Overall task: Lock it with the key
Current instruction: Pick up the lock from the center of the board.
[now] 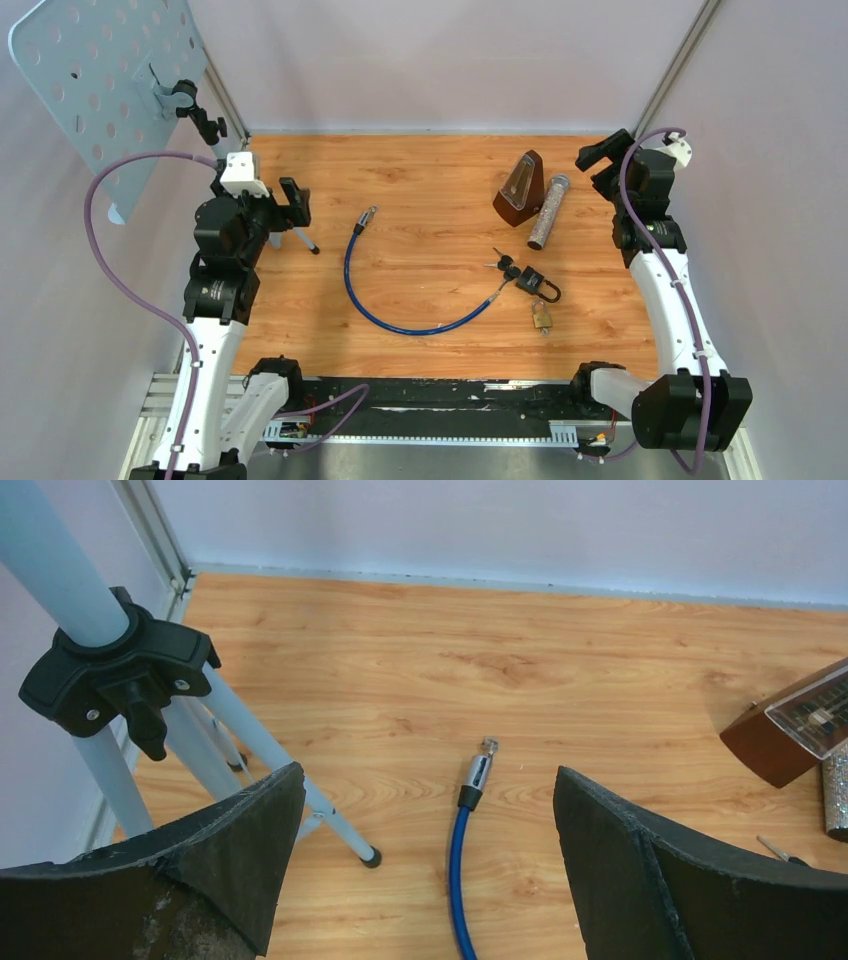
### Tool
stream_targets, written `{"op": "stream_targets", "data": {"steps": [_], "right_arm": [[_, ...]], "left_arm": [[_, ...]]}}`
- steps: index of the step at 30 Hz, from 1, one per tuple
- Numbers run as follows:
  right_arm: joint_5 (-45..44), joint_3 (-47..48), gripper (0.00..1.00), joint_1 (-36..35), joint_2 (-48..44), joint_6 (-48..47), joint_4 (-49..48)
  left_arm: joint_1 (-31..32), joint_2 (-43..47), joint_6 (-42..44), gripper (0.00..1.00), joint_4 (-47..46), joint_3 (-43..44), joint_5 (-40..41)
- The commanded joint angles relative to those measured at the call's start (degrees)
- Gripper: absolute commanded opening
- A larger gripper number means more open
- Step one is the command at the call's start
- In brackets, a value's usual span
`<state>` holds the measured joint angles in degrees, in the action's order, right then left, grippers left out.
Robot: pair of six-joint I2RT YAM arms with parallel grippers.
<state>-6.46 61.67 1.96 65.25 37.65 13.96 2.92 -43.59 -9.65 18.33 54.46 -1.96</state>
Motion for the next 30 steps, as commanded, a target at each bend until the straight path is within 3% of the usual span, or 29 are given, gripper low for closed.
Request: {"op": "stream_targets", "data": {"steps": [1,5,12,15,21,30], "right_arm": [[-0.63,-0.69,0.92,0.24,-1.87,0.51,0.51],[-0.15,-1.83,0.93,0.26,-3.02,0.29,1.06],[2.47,-3.77,0.92,0.25,-4.74,0.10,3.55],[3.54,-4.58,0.91,0.24,-4.93,1.22,5.42],[7.45,-7.62,0.87,0.18,-5.63,4.54,8.35],[9.34,-12.85,0.77,-1.69,-5.57,9.20,11.81]], "left_arm": [[-0.19,0.96,-3.33,1.00,-0.27,2.12,2.54],[-0.12,1.80,-4.96,1.00,0.75,1.90,3.66],[-0.09,1.55,-3.69,1.00,-0.68,1.13,-13.24],[1.49,2.44,-4.16,1.00,-1.20,-0.08,-15.64],[8.40,5.30,-5.28,1.00,-3.14,-4.15,-14.52],[23.02,1.12,-5.75,1.00,-6.21,-8.01,-3.32]]}}
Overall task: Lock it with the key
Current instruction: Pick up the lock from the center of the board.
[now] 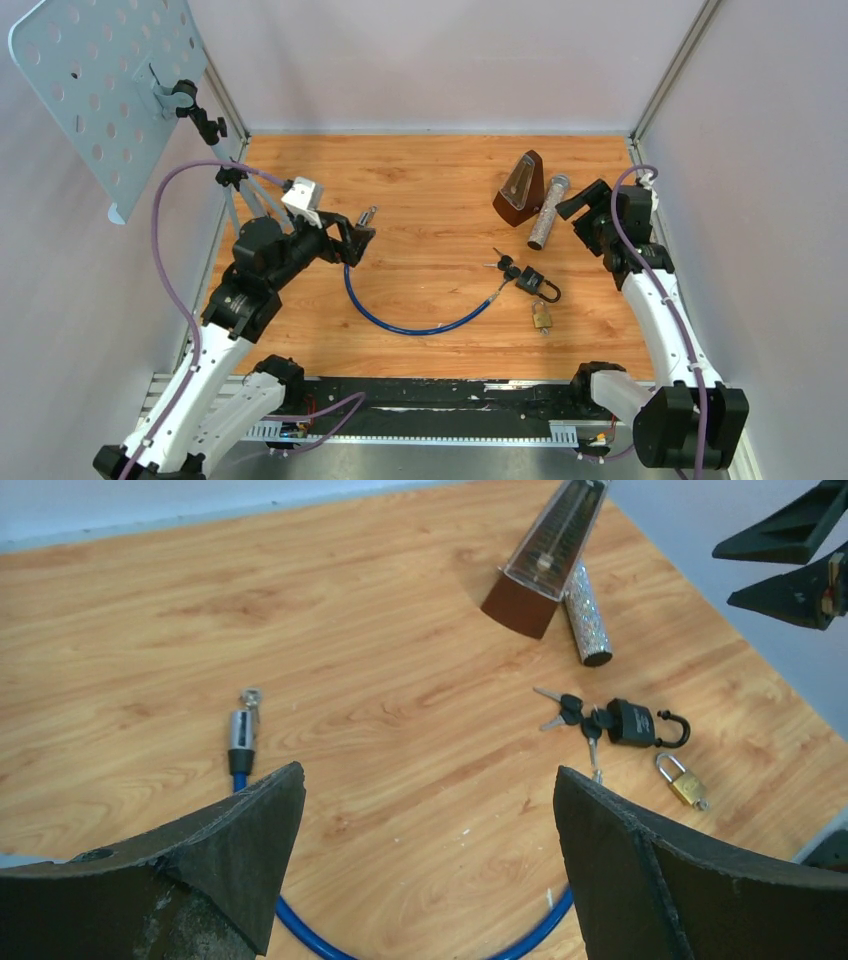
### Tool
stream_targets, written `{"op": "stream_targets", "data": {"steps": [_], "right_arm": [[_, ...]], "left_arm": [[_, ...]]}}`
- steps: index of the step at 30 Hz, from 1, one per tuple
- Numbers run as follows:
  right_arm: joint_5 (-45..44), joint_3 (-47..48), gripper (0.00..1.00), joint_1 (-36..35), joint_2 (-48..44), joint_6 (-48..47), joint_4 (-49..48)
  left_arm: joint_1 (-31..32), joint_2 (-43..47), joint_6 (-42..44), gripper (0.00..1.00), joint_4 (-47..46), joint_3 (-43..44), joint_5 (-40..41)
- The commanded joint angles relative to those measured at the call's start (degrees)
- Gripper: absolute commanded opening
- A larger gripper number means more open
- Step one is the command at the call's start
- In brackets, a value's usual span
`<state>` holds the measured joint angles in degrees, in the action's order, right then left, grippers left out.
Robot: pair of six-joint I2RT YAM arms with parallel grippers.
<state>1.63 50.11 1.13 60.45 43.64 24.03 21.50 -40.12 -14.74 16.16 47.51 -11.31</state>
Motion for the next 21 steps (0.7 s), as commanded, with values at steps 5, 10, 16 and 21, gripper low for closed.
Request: {"op": "stream_targets", "data": {"steps": [5,10,16,21], "right_arm": [[-0.97,-2.04,0.70,-4.40,0.89,4.50,6.52],[-7.94,-1.91,0.68,-9.12,2.81,8.21,13.35],[-11.74,-4.34,0.69,-13.34,4.95,12.16,19.03],[-9.56,-7.46,0.70,-13.71,1.63,12.51,21.43]], "left_arm": [[10.67,-6.25,-0.85,1.00,-7.78,-3.11,10.61],[13.38,-10.96,-0.93,1.00,-10.05,-3.30,11.12],[13.77,-14.39,-0.62,1.00,-11.61,-3.09,10.61],[13.75,-15.61,0.02,1.00,-11.45,-2.74,9.99]]}}
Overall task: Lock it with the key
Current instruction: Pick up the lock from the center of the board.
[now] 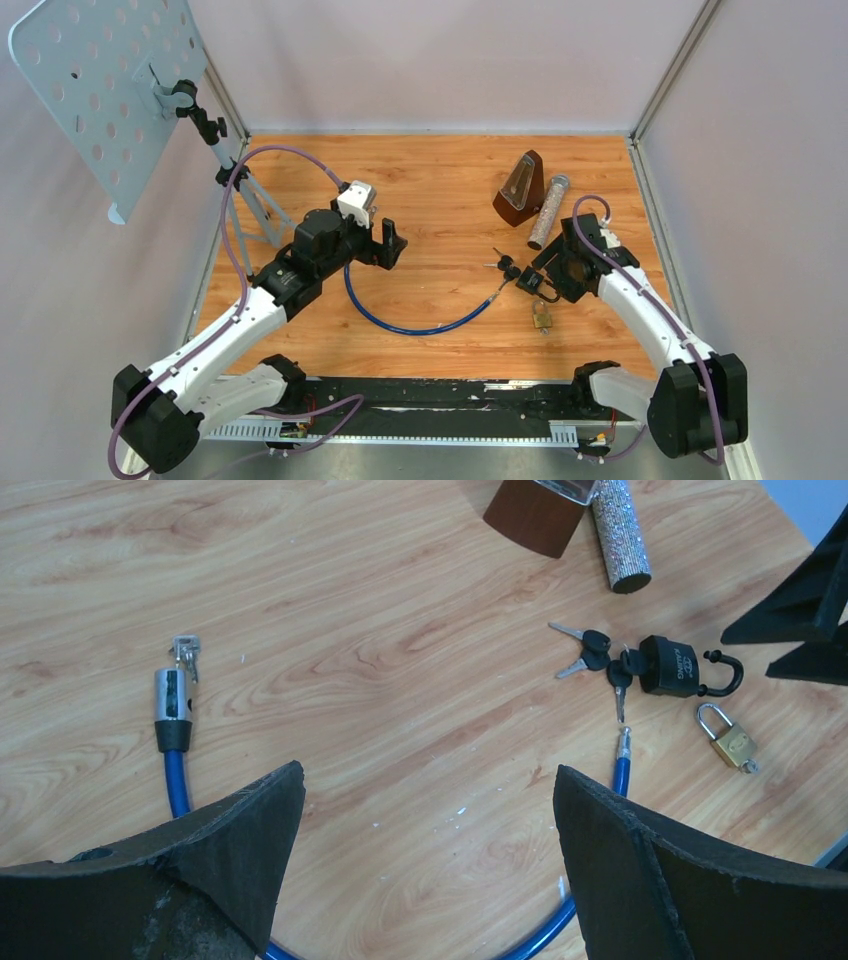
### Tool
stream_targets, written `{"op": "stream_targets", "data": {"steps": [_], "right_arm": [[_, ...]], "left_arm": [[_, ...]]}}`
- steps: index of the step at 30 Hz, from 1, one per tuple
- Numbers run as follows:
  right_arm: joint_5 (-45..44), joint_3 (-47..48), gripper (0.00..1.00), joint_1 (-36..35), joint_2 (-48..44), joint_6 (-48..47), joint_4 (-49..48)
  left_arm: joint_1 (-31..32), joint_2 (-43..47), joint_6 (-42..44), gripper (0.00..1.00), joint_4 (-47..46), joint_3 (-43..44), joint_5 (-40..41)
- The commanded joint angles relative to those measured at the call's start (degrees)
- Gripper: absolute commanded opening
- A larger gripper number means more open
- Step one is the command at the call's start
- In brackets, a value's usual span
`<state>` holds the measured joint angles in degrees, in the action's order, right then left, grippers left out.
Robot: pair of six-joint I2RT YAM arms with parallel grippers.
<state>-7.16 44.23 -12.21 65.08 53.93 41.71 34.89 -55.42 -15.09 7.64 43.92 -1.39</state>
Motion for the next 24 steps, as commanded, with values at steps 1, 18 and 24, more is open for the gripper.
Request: {"op": "stream_targets", "data": {"steps": [1,18,24], "right_arm": [[-0.83,-2.27,0.70,-0.67,-3.84,2.46,4.55],[-4.40,-5.28,0.73,-4.09,4.06,-7.41,0.36],[0.55,-6.96,0.73,-5.34,5.54,-11.36,-3.09]], "left_arm": [[0.35,-0.40,0.44,1.00,-2.91,0.78,-0.02],[0.36,-0.55,2.52,1.00,-1.49,0.12,1.13],[0.35,-0.06,3.71,1.00,-0.30,-0.05,2.78]]}}
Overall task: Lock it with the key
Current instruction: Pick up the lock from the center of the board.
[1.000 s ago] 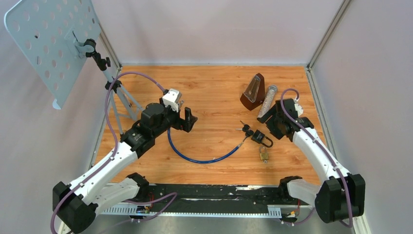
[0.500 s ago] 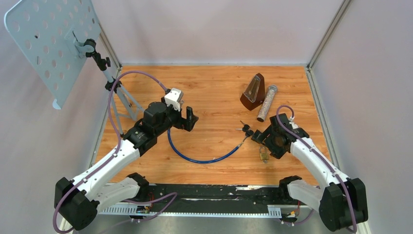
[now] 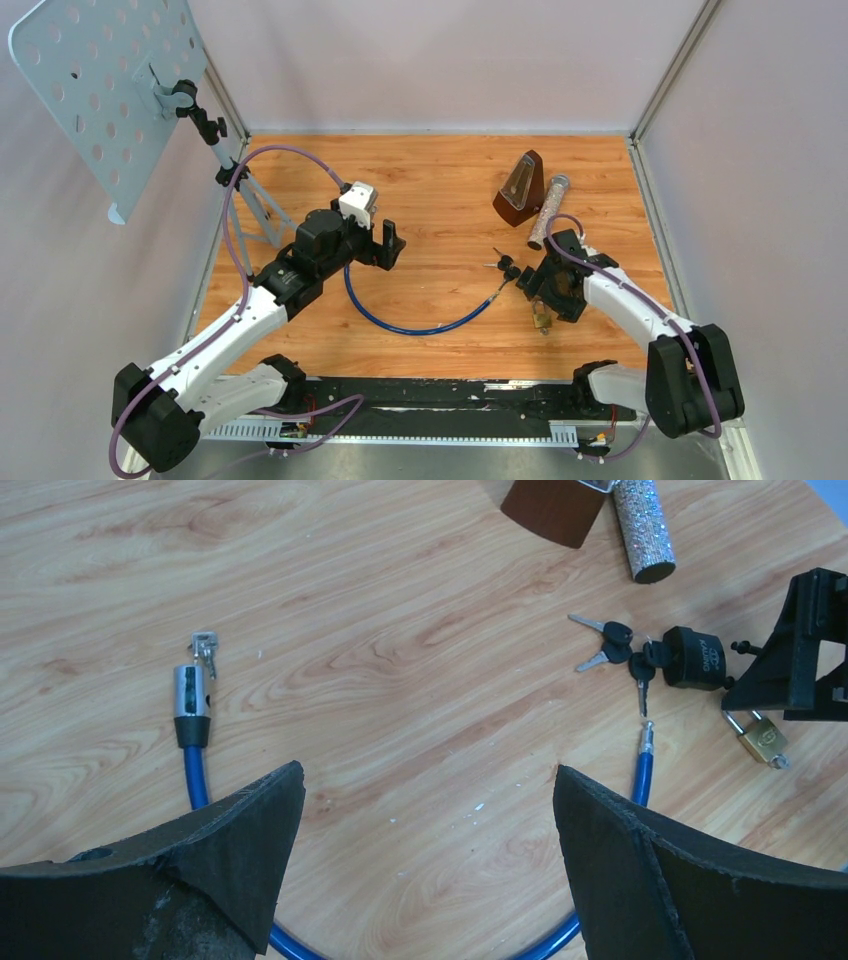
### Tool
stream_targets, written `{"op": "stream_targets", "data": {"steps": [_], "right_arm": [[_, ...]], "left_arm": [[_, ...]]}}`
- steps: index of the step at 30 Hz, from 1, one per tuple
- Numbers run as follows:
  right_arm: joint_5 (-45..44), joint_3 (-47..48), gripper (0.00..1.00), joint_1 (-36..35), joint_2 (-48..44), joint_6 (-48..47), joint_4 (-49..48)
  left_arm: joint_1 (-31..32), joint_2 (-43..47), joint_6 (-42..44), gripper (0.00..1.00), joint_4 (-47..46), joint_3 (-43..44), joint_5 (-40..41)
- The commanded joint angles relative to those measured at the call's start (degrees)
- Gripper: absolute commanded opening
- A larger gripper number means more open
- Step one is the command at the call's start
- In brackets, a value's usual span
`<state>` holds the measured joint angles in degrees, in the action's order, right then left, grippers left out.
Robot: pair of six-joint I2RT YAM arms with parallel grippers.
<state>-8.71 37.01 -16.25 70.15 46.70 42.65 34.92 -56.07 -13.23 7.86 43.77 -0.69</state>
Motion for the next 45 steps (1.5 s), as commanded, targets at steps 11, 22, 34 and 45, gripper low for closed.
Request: {"op": "stream_targets", "data": {"steps": [11,22,34,45], "right_arm": [[-2.76,2.98,0.68,-8.89,8.97,1.29,0.57],[-4.06,3.01,0.39,-10.47,6.99,6.65,2.74],[1.89,9.24,0.40,-10.47,-5.61,11.20,-3.60],[13.61,24.48,0.40,-10.47,-0.76,21.90,-15.55]], "left_arm": [[0.37,0.60,0.62,1.00,-0.83,-0.82,3.51],[0.35,0.62,-0.17,1.00,-1.26,-1.33,4.41],[0.40,5.82,-2.78,1.00,-11.14,-4.69,3.12],[0.33,1.07,-5.49,1.00,-16.16,1.67,-15.30]]}}
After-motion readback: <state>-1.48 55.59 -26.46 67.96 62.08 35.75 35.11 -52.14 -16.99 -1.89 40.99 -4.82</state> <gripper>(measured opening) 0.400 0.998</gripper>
